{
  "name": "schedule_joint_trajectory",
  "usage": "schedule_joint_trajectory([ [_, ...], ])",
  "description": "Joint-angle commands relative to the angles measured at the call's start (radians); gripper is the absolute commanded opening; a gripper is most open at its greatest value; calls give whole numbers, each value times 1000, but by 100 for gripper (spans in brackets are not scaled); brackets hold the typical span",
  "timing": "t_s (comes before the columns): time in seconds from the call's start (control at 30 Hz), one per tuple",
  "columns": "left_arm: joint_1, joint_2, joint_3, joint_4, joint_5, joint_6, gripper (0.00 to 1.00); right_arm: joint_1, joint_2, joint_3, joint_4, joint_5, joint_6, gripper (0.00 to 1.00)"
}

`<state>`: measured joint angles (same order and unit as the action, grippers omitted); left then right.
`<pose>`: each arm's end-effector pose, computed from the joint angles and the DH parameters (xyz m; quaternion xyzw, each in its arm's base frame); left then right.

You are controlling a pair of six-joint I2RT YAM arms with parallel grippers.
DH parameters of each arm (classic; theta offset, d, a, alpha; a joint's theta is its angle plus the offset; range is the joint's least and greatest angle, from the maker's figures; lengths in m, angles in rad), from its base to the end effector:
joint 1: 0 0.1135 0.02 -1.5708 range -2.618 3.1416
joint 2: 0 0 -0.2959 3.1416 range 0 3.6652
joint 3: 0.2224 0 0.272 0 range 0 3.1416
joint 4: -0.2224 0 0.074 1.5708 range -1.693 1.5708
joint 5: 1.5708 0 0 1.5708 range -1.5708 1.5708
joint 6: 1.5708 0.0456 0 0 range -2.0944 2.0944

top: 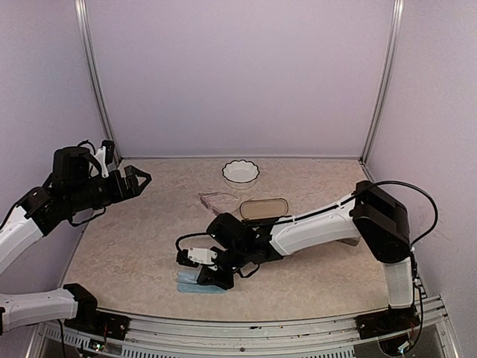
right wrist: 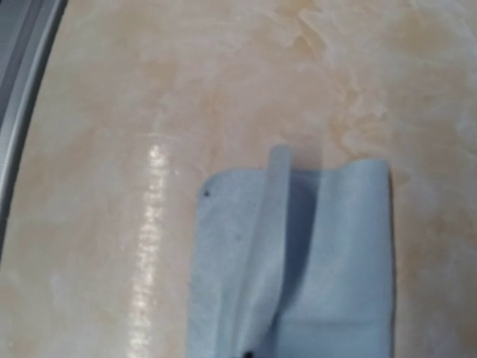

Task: Organize the sunglasses
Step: Fold the glasses cleaning cloth at the center of the board, then pick up the folded cleaning cloth from the center of the board.

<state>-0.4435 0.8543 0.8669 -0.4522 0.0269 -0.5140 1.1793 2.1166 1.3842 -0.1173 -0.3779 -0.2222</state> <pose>0.1787 -0.0862 0.3491 -0.0225 0.8439 -0.2569 0.4704 0.1706 0.4573 0.1462 -0.6432 0.6598 0.3156 0.2267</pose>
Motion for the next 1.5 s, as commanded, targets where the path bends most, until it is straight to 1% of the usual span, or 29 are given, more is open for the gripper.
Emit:
schedule_joint_trajectory([
  [0.0,5,-15,-14,20,15,2,99,19,-9,7,-7,-3,11,0],
  [0.07,5,-14,-15,20,17,2,99,23,-9,2,-11,1,11,2],
  [0.1,5,-14,-17,20,17,2,99,23,-11,-2,-11,3,12,7],
  [0.2,5,-10,-23,25,22,-1,99,25,-26,-14,-8,10,16,17],
  [0.4,3,10,-30,29,47,-11,99,25,-92,-56,-9,28,24,20],
  [0.5,-3,16,-35,26,50,-24,99,23,-150,-96,3,74,46,21],
  [0.6,-12,31,-48,23,48,-52,99,15,-207,-131,9,150,93,23],
  [0.67,-21,49,-65,20,49,-76,99,9,-229,-135,-15,246,150,31],
  [0.7,-28,58,-72,22,48,-87,99,3,-231,-124,-44,278,187,33],
  [0.83,-63,89,-107,40,36,-132,99,-25,-214,-82,-142,300,300,35],
  [1.03,-99,125,-122,51,13,-160,99,-49,-172,-107,-132,285,415,35],
  [1.27,-105,134,-122,46,17,-158,99,-74,-121,-121,-97,216,491,35],
  [1.47,-107,136,-123,49,18,-157,99,-81,-103,-124,-83,159,503,39],
])
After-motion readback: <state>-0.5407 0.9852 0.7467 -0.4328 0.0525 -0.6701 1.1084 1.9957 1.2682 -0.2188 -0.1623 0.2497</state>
